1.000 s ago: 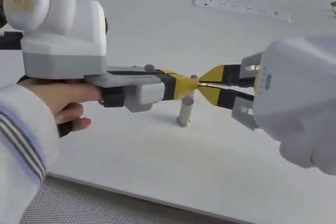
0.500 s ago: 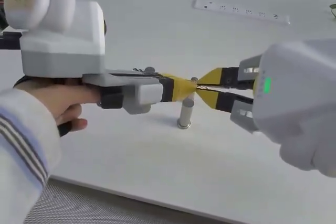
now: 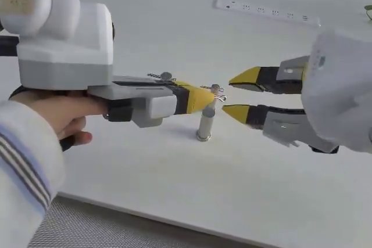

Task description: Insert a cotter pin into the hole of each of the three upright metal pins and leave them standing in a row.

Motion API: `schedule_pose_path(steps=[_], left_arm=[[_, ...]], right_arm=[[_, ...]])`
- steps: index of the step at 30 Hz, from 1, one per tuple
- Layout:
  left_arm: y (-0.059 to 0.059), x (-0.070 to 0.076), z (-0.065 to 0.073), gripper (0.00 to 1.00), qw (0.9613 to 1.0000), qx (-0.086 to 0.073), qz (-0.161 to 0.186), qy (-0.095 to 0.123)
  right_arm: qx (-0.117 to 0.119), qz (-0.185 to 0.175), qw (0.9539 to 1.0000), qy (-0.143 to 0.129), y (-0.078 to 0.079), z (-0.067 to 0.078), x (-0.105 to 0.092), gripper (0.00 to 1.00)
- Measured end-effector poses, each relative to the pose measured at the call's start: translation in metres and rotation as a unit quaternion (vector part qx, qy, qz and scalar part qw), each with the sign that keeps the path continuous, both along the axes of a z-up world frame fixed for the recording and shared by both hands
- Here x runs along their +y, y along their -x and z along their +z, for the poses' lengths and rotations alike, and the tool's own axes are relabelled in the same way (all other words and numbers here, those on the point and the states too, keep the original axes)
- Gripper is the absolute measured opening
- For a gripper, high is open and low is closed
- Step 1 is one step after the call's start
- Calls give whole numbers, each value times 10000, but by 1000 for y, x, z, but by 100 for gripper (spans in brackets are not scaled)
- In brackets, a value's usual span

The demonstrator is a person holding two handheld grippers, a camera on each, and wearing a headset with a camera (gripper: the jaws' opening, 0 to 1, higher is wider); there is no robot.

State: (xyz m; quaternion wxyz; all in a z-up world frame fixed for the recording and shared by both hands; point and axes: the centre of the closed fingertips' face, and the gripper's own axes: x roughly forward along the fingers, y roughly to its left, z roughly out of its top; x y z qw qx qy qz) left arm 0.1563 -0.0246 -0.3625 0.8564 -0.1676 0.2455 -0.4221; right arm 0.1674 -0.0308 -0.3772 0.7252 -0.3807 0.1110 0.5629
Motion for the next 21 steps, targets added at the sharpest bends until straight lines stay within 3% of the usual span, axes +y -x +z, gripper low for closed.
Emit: schedule_pose_path(steps=[5, 8, 9, 10, 12, 15, 21], left_arm=[[1, 2, 1, 0, 9996, -237, -146, -99], [5, 1, 4, 0, 9995, -263, -178, -83], [4, 2, 7, 0, 9984, -512, -199, -151], [6, 1, 9, 0, 9979, -577, -259, -156], [10, 2, 13, 0, 9966, -718, -367, -188], [14, 5, 15, 0, 9920, -1026, -606, -428], [21, 5, 19, 0, 9829, -1487, -917, -585]], right_arm=[[638, -129, 9974, -305, 4, -2, 0, 12], [1058, -198, 9929, -499, 10, -2, 1, 11], [1168, -215, 9915, -524, 12, -2, 1, 11], [1361, -178, 9891, -541, 16, -3, 1, 10], [1503, -150, 9868, -585, 18, -3, 1, 8], [1687, -146, 9835, -638, 20, -3, 2, 10], [2050, -46, 9754, -811, 26, 0, 8, 10]])
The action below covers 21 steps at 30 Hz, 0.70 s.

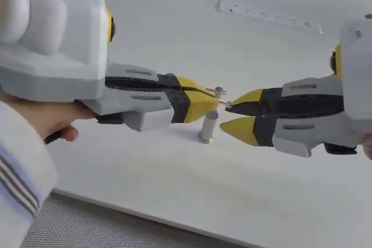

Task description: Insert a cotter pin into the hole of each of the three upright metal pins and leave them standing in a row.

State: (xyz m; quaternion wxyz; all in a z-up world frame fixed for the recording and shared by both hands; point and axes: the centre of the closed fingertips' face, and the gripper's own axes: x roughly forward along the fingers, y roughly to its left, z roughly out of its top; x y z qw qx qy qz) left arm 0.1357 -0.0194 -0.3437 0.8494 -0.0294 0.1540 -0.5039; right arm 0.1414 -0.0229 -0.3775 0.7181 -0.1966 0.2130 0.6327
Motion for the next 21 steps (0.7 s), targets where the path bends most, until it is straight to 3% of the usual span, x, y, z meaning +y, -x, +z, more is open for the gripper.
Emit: schedule_pose_path(steps=[10, 18, 21], left_arm=[[11, -6, -3, 0, 9976, -447, -441, -307], [19, -19, -7, 0, 9927, -632, -759, -692], [20, -21, -10, 0, 9912, -618, -856, -798]], right_arm=[[335, 119, 9994, -15, 10, -3, 3, 1], [429, 385, 9983, -43, 20, -1, 1, 0], [432, 457, 9980, -10, 22, -1, -1, 0]])
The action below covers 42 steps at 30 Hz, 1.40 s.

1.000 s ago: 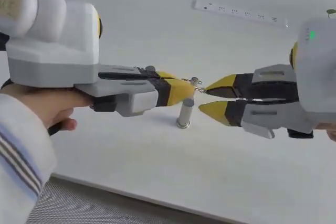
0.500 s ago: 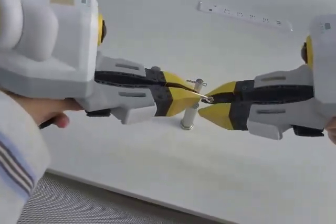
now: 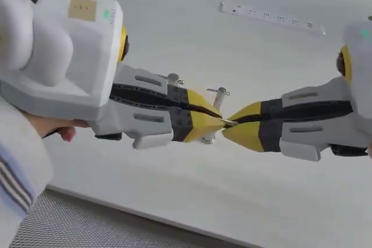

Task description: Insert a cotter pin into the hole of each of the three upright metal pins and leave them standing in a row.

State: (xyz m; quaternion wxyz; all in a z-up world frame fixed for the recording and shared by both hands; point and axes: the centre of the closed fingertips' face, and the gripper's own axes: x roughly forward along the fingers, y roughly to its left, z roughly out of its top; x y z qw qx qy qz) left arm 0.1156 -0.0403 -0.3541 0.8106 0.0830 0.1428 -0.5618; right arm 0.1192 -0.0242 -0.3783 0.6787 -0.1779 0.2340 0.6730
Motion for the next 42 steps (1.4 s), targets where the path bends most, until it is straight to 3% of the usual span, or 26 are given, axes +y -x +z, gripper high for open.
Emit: schedule_pose_path(steps=[3, 7, 10, 12, 17, 21, 24, 33, 42], left_arm=[[1, 4, -7, 0, 9998, 27, -89, -149], [7, -3, -12, 0, 9989, 2, -304, -357], [12, -7, -17, 0, 9979, 224, -416, -436], [13, -8, -21, 0, 9970, 185, -522, -548], [16, -9, -25, 0, 9963, 327, -561, -556], [12, -5, -27, 0, 9965, 232, -531, -595], [7, -2, -27, 1, 9970, 131, -470, -609], [-12, 12, -35, 20, 9975, 177, -134, -673], [-40, 24, -45, 24, 9957, 182, 271, -869]], right_arm=[[-12, 78, 10000, 17, 2, 0, -2, 0], [-42, 263, 9996, 133, 8, -3, -6, 0], [-44, 482, 9984, 279, 15, -7, -9, 0], [-8, 551, 9979, 341, 19, -9, -11, 0], [36, 598, 9975, 369, 23, -9, -14, 0], [-79, 557, 9978, 344, 21, -9, -15, 0], [-120, 480, 9983, 299, 18, -9, -15, 0], [-255, 72, 9993, 257, -3, -7, -21, 0], [-356, -331, 9976, 486, -26, -26, -36, 0]])
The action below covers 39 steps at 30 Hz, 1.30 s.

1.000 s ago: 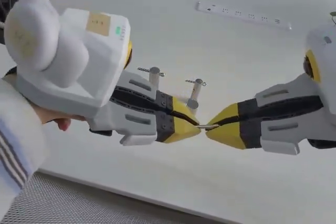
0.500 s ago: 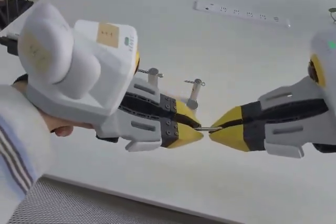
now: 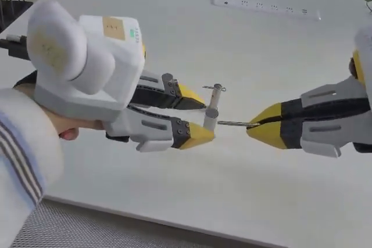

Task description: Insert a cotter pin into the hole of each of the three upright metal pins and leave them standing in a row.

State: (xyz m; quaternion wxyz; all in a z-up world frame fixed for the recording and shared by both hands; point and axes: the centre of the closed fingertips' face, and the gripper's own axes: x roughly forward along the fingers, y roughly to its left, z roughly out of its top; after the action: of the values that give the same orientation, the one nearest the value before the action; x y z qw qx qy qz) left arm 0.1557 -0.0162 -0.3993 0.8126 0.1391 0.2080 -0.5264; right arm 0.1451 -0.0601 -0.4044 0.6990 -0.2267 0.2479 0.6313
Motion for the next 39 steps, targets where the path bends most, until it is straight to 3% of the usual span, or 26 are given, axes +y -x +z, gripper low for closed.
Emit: schedule_pose_path(steps=[7, 17, 24, 39], left_arm=[[-16, 0, -8, 24, 9998, -2, 87, -191], [-27, -6, -21, 21, 9986, -3, -60, -523], [-27, -10, -26, 18, 9984, 112, -155, -535], [-30, -13, -33, 11, 9975, 128, -216, -663]], right_arm=[[-48, -274, 9995, 141, -23, -17, -9, 0], [-79, -309, 9993, 183, -34, -28, -9, 0], [-128, -262, 9994, 188, -38, -32, -7, 0], [-129, -243, 9995, 139, -38, -35, -3, 0]])
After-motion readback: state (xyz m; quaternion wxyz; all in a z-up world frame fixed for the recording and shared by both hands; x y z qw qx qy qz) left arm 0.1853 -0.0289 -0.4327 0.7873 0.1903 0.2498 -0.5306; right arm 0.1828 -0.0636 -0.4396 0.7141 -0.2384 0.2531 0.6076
